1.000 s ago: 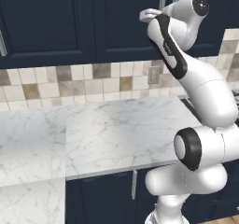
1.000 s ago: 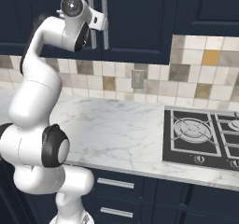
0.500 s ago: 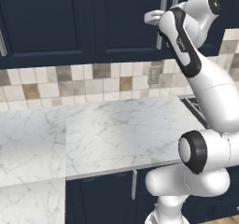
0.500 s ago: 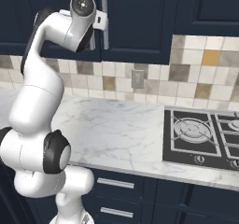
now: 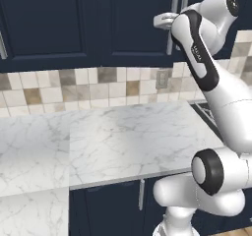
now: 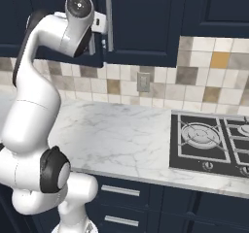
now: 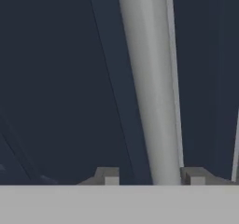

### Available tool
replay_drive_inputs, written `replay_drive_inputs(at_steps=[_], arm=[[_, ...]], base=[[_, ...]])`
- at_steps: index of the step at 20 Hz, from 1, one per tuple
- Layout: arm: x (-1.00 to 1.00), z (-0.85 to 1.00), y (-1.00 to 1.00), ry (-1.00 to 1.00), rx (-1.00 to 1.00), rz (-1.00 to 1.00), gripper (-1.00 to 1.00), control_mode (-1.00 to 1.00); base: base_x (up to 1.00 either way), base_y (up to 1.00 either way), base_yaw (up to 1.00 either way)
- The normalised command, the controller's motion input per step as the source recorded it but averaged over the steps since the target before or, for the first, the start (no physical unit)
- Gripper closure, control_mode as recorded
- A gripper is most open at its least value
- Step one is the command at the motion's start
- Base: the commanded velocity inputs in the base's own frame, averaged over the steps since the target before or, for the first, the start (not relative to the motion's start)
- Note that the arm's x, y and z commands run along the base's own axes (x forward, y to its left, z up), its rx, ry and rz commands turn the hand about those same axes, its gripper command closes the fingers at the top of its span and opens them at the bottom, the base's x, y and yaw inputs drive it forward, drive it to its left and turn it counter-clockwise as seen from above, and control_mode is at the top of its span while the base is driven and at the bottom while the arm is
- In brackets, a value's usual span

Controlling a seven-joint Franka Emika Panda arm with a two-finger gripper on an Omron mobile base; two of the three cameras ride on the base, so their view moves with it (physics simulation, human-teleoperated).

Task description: Get the candle and the liquor from the cabinet and move them to the dining counter.

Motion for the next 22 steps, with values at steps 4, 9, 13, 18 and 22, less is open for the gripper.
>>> replay_drive_inputs(at_steps=[4, 9, 13, 18, 22], arm=[[-0.49, -0.01, 0.67, -0.02, 0.00, 0.00, 1.00, -1.00], [-0.48, 0.00, 0.68, -0.02, 0.00, 0.00, 1.00, -1.00], [-0.49, 0.00, 0.68, -0.01, 0.00, 0.00, 1.00, -1.00], [-0.50, 0.00, 0.68, 0.00, 0.00, 0.00, 1.00, -1.00], [-0.49, 0.00, 0.67, 0.00, 0.00, 0.00, 1.00, -1.00]], base=[[0.00, 0.00, 0.00], [0.00, 0.00, 0.00], [0.00, 0.00, 0.00], [0.00, 0.00, 0.00], [0.00, 0.00, 0.00]])
